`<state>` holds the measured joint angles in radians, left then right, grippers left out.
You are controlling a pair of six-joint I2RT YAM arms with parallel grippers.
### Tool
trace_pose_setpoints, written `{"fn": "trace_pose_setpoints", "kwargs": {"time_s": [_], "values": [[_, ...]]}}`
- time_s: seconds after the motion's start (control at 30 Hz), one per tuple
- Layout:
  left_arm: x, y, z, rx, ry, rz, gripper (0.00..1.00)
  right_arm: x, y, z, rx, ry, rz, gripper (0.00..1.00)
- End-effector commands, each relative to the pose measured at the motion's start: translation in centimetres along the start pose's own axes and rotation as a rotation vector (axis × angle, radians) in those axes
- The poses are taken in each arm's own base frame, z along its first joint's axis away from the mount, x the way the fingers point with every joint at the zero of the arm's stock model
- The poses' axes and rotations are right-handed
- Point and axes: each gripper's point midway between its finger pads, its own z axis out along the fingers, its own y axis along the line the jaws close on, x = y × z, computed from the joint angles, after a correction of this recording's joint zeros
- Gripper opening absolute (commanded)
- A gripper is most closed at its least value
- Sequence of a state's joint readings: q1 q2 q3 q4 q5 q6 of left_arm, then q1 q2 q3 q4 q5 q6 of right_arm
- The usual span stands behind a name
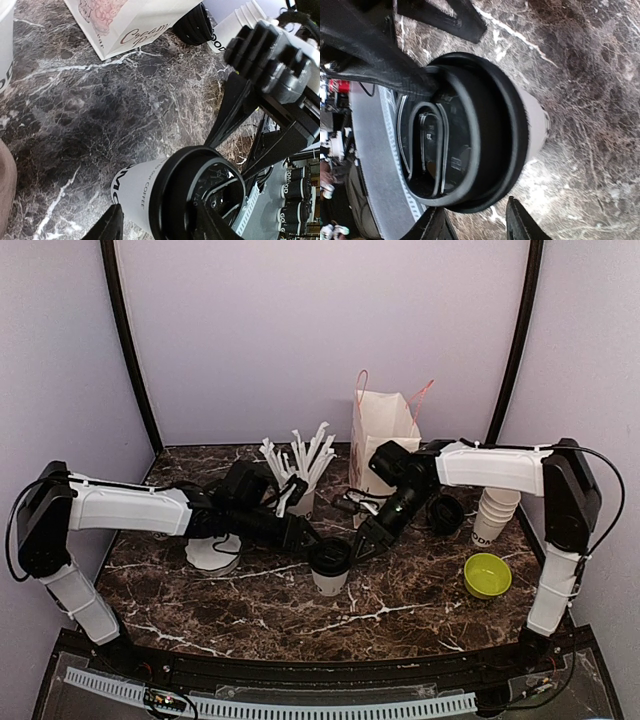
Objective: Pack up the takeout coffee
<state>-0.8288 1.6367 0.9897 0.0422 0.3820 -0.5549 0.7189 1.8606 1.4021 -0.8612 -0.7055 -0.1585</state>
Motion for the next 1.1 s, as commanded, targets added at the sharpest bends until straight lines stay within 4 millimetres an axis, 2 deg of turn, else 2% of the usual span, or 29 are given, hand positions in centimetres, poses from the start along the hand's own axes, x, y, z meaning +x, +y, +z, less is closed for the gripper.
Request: {"fn": "trace_pose_setpoints", "kwargs": {"time_s": [0.0,0.07,0.2,0.37,0.4,0.47,0.53,0.57,0.6,0.63,0.73,0.83,0.93,1.07], "values": [[0.1,-0.8,-1.9,-0.055,0.034,0.097,0.58,-0.8,0.8,-2.4,0.046,-0.027,-0.069,0.46],[-2.0,-2.3,-3.1,-0.058,-0.014,0.161,0.63,-0.6,1.2,-3.3,0.053,-0.025,-0.085,0.48],[-4.4,-3.9,-5.5,-0.094,-0.071,0.274,0.69,-0.5,2.0,-5.7,0.073,-0.065,-0.128,0.5],[-5.6,-5.5,-7.7,-0.173,-0.091,0.505,0.71,0.0,3.0,-9.5,0.119,-0.162,-0.212,0.5],[-6.0,-6.4,-8.1,-0.172,-0.1,0.553,0.71,0.1,2.8,-10.5,0.149,-0.191,-0.222,0.5],[-5.5,-7.0,-8.7,-0.191,-0.059,0.669,0.73,0.2,1.4,-12.6,0.221,-0.276,-0.195,0.51],[-4.8,-7.7,-8.7,-0.194,-0.003,0.769,0.77,0.6,0.5,-14.8,0.26,-0.362,-0.182,0.51],[-4.6,-7.3,-8.1,-0.215,0.027,0.785,0.8,1.0,0.1,-15.8,0.278,-0.393,-0.184,0.51],[-4.2,-7.8,-8.2,-0.222,0.062,0.816,0.82,1.3,-0.3,-16.4,0.3,-0.421,-0.188,0.51],[-3.7,-7.1,-7.3,-0.254,0.103,0.825,0.86,1.7,-0.5,-17.1,0.322,-0.454,-0.195,0.51],[-2.2,-7.1,-6.2,-0.279,0.209,0.854,0.91,2.7,-1.1,-18.7,0.393,-0.576,-0.259,0.54],[-0.8,-6.9,-4.8,-0.266,0.277,0.856,0.98,3.8,-2.3,-18.4,0.402,-0.649,-0.262,0.57],[0.0,-7.1,-3.8,-0.245,0.301,0.844,0.99,4.7,-3.5,-18.1,0.429,-0.598,-0.245,0.58],[0.4,-7.2,-2.8,-0.222,0.311,0.834,0.99,4.9,-3.4,-17.9,0.433,-0.605,-0.255,0.58]]}}
